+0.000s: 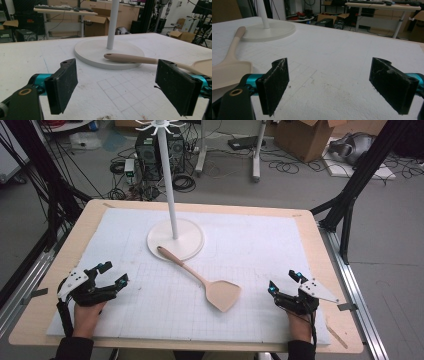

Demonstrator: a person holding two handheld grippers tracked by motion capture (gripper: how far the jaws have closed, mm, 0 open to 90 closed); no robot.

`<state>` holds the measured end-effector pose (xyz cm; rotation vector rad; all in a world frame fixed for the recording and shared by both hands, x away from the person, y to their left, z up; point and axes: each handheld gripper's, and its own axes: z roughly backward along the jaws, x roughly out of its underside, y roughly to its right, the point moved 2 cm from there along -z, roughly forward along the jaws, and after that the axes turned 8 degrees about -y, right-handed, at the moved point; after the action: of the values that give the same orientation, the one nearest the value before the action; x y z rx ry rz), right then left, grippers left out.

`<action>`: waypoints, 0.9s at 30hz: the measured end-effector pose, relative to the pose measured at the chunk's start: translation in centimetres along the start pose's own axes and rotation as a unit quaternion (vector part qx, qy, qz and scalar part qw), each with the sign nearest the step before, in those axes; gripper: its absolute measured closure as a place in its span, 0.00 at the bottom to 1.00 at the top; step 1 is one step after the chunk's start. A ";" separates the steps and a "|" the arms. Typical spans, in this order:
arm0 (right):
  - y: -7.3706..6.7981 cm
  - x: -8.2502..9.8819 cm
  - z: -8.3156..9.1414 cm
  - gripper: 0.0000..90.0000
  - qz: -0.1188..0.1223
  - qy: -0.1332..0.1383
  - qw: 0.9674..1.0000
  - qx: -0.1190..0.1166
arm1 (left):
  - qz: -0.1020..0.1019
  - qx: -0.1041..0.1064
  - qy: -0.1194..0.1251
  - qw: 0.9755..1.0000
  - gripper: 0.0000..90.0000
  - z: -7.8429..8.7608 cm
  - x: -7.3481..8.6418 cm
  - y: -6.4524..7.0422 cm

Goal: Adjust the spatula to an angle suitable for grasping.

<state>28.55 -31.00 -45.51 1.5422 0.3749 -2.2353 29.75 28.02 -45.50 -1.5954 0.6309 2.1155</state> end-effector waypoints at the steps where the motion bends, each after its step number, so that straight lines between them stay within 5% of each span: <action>1: 0.0 0.0 0.0 0.17 -0.001 0.000 1.000 -0.001 | 0.000 -0.001 -0.002 1.000 0.20 0.0 0.0 0.0; 27: -0.2 -0.1 -0.2 0.17 -0.001 -0.014 1.000 0.014 | -0.009 -0.004 -0.006 1.000 0.21 -0.1 0.0 0.1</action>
<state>28.61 -30.73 -45.49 1.5239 0.3381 -2.2705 29.72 27.87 -45.49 -1.5856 0.6039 2.1148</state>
